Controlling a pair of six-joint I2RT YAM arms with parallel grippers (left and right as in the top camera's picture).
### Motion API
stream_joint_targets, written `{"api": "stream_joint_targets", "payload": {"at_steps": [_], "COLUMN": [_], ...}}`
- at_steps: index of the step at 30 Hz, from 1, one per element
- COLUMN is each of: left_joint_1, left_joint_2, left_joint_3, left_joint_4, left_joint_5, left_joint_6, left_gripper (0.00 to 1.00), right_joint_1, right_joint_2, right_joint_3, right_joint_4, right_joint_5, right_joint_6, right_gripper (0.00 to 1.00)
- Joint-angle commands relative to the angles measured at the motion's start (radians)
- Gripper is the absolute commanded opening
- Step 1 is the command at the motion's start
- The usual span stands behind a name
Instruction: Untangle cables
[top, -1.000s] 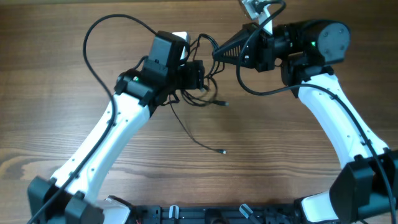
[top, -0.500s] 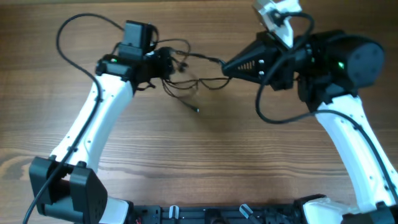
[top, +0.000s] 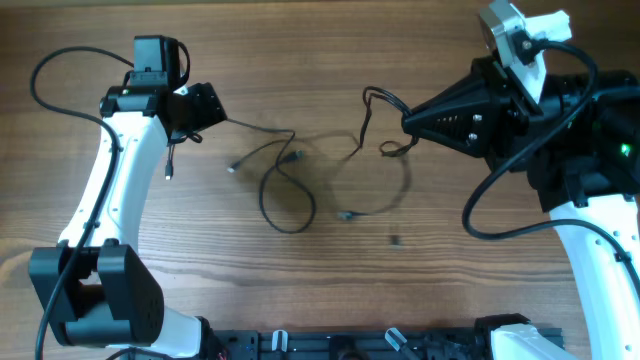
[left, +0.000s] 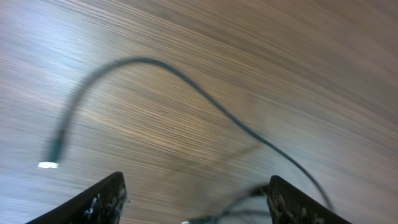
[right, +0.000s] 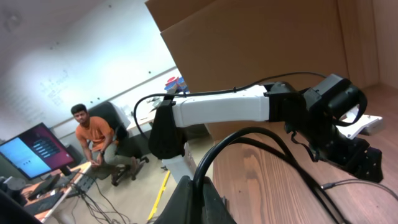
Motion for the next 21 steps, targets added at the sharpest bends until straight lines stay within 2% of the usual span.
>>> {"api": "stream_joint_targets", "payload": {"at_steps": [1,4,5,8,12,13,14,15,16,17,21], "left_joint_1": [-0.003,-0.030,-0.047,-0.096,-0.160,-0.175,-0.187,-0.199,-0.209,-0.221,-0.254], "left_joint_2": [0.006,0.006,0.006,0.006,0.004,0.003,0.000,-0.001,-0.005,-0.010,-0.054], "left_joint_3": [-0.008,-0.008,-0.008,-0.008,-0.008,-0.008,-0.008,-0.008,-0.008,-0.008,-0.008], "left_joint_4": [0.018,0.016,0.010,0.000,0.010,0.015,0.019,0.024,0.029,0.037,0.050], "left_joint_5": [0.423,0.696,0.736,0.728,0.605,0.585,0.575,0.569,0.568,0.568,0.568], "left_joint_6": [0.063,0.191,0.224,0.262,0.261,0.261,0.261,0.261,0.261,0.261,0.259], "left_gripper": [0.74,0.73,0.73,0.69,0.68,0.68,0.68,0.68,0.68,0.68,0.68], "right_joint_1": [-0.006,-0.007,-0.008,-0.024,-0.085,-0.098,-0.107,-0.114,-0.117,-0.117,-0.117], "right_joint_2": [0.032,0.087,0.105,0.173,0.307,0.345,0.378,0.414,0.454,0.500,0.632], "right_joint_3": [0.017,0.017,0.017,0.017,0.017,0.017,0.017,0.017,0.017,0.017,0.013], "right_joint_4": [-0.005,-0.005,-0.005,-0.006,-0.021,-0.040,-0.058,-0.080,-0.101,-0.118,-0.198], "right_joint_5": [-0.063,-0.063,-0.063,-0.063,-0.063,-0.063,-0.063,-0.063,-0.063,-0.063,-0.061], "right_joint_6": [-0.035,-0.127,-0.168,-0.275,-0.286,-0.277,-0.261,-0.256,-0.245,-0.221,-0.035], "right_gripper": [0.05,0.05,0.06,0.06,0.06,0.17,0.34,0.56,0.87,1.00,1.00]}}
